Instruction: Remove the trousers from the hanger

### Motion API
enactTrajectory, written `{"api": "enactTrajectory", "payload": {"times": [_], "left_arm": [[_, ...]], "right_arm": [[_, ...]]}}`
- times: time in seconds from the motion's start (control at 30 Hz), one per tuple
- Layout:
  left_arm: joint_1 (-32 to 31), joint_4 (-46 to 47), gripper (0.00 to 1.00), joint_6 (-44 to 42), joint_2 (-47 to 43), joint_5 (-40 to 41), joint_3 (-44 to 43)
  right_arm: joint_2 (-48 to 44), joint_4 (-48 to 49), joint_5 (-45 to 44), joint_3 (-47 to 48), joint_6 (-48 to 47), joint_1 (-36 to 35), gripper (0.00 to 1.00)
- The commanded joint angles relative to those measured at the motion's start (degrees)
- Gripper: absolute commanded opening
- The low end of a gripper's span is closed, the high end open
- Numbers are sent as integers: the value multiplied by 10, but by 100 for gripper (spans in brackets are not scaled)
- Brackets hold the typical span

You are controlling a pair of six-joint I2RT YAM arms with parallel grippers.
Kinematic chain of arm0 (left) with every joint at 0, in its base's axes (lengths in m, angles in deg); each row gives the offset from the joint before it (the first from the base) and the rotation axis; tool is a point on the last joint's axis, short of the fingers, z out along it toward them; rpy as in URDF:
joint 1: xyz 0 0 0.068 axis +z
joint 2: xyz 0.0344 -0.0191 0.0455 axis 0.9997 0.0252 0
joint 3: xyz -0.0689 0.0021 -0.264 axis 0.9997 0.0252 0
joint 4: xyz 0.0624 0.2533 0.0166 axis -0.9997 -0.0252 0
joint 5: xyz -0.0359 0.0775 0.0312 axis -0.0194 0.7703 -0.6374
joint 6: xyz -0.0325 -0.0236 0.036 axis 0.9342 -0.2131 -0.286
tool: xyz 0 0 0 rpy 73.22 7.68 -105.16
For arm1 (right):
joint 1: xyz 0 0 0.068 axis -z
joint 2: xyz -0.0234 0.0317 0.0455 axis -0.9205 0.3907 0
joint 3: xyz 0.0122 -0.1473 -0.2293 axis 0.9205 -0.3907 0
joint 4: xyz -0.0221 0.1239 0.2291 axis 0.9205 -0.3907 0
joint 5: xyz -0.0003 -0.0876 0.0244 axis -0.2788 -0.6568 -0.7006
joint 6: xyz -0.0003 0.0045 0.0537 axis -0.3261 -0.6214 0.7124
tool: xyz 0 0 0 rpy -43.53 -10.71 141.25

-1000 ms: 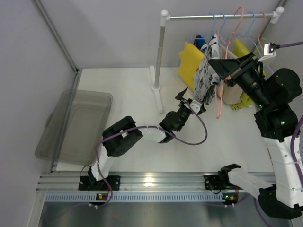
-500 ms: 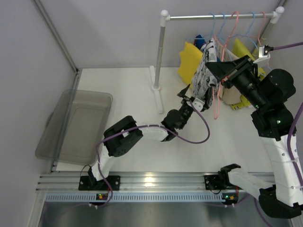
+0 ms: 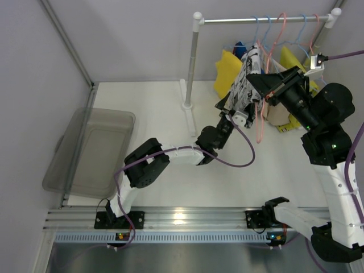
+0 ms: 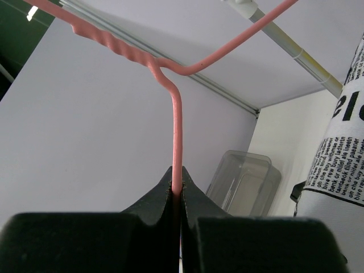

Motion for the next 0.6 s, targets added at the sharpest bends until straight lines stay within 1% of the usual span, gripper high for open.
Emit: {"api": "enactTrajectory", "payload": {"times": [0.0,0.23,0.3,0.37,0.4,0.47,0.57], "left_arm": [[9,70,89,-9,-11,-1,-32],[10,90,88,-23,-21,-20,-33],[10,97,84,-29,-24,-25,-32],[12,97,83,-30,-27,-27,-30],[12,98,80,-28,-32,-27,-27],[14,96,76,-25,-40,-27,-23],[16,97,60,-23,-53,-25,-11]], "right_arm": [[-18,104,13,5,-6,-12,0],[-20,105,13,2,-7,-12,0],[-19,104,13,4,-7,-11,0],[-18,104,13,4,-8,-11,0],[-18,104,12,4,-8,-12,0],[-19,104,10,4,-10,-12,0],[-19,104,10,3,-13,-12,0]]}}
